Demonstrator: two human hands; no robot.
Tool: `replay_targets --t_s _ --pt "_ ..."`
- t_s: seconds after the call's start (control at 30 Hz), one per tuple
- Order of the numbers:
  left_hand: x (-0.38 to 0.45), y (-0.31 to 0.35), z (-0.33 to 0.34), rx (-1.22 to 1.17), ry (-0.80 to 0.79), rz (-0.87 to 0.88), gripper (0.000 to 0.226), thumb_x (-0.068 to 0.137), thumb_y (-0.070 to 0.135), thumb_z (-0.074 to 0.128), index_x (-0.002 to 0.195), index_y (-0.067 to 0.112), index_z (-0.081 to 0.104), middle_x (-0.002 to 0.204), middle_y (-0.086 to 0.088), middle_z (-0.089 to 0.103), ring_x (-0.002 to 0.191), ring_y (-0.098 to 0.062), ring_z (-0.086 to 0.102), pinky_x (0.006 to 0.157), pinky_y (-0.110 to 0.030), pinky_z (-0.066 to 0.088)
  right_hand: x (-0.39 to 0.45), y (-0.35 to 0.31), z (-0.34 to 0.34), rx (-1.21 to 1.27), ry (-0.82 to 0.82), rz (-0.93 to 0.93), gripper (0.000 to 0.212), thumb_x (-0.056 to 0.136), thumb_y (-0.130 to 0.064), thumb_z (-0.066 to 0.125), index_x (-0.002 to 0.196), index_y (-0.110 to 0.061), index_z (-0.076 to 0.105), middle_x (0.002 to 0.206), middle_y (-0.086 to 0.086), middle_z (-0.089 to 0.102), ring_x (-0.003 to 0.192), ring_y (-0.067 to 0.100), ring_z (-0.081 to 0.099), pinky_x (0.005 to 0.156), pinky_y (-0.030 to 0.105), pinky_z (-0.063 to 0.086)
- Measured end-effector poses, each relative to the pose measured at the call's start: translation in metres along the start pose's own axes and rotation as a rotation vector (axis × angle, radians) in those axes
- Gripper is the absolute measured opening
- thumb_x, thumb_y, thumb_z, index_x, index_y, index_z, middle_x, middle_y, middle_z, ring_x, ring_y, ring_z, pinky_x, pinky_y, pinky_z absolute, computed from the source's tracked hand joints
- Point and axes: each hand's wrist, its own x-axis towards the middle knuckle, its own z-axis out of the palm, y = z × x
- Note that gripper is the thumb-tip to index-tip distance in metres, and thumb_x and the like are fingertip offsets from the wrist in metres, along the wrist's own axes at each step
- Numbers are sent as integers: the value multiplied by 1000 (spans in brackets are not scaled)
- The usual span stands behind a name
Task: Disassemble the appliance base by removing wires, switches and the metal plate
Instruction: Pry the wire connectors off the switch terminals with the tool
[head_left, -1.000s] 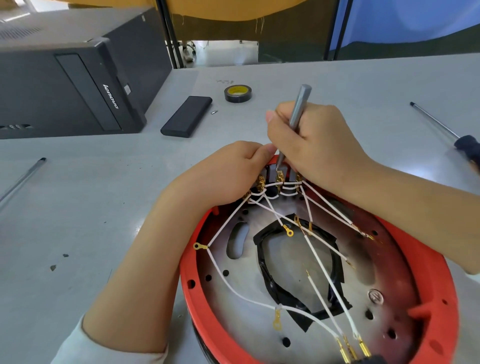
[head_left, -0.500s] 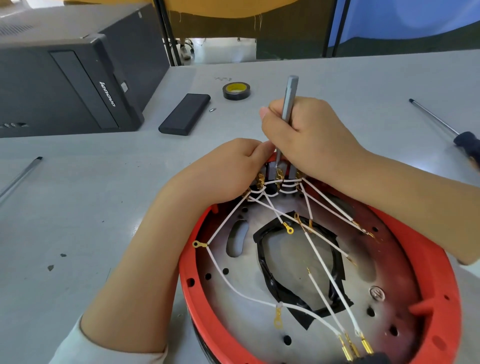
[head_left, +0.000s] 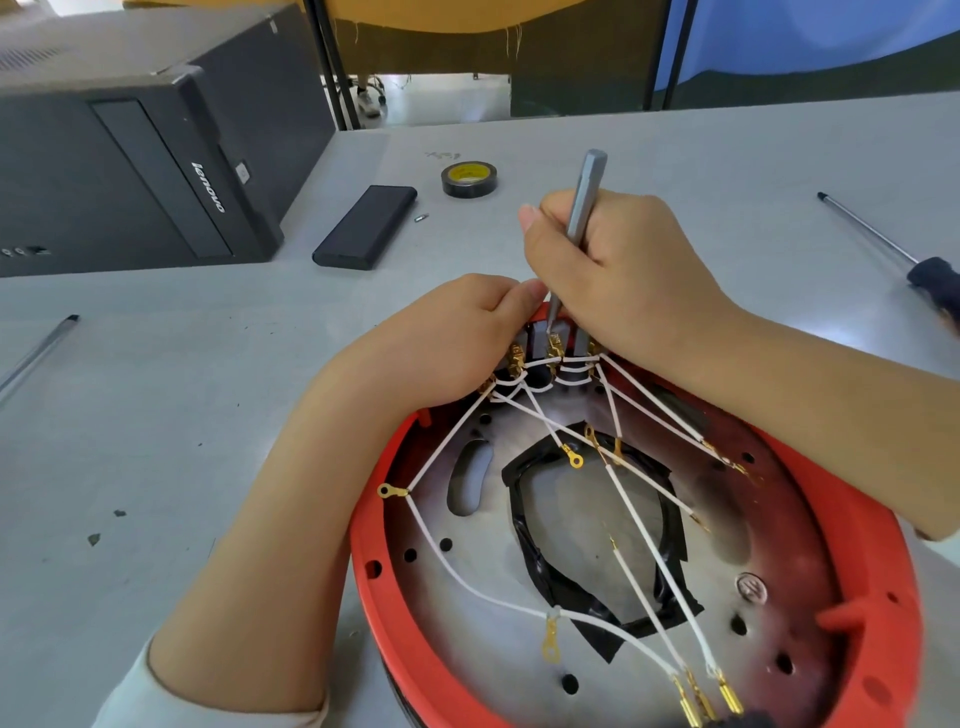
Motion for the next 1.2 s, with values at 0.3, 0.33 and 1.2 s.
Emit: replay_targets --t_s 0.3,0.33,1.2 --pt "-1 1 -1 16 -9 -11 44 100 33 31 72 5 50 50 7 40 43 -4 32 43 -15 29 -9 -9 0 -242 -37 -211 35 98 -25 41 65 -22 31 48 -9 26 41 9 32 46 21 24" --pt "-2 1 -1 9 -9 -9 44 100 34 31 70 6 48 48 8 39 41 -4 32 41 -14 29 -9 -9 0 -232 -40 -190 37 98 -26 41 63 -25 29 48 -9 28 42 11 33 46 23 25" --pt "1 -2 1 17 -6 8 55 100 45 29 100 -1 59 82 -18 58 66 -15 46 69 -31 42 1 -10 -26 297 -85 286 27 94 -29 55 73 -15 47 38 -2 49 26 5 41 33 7 29"
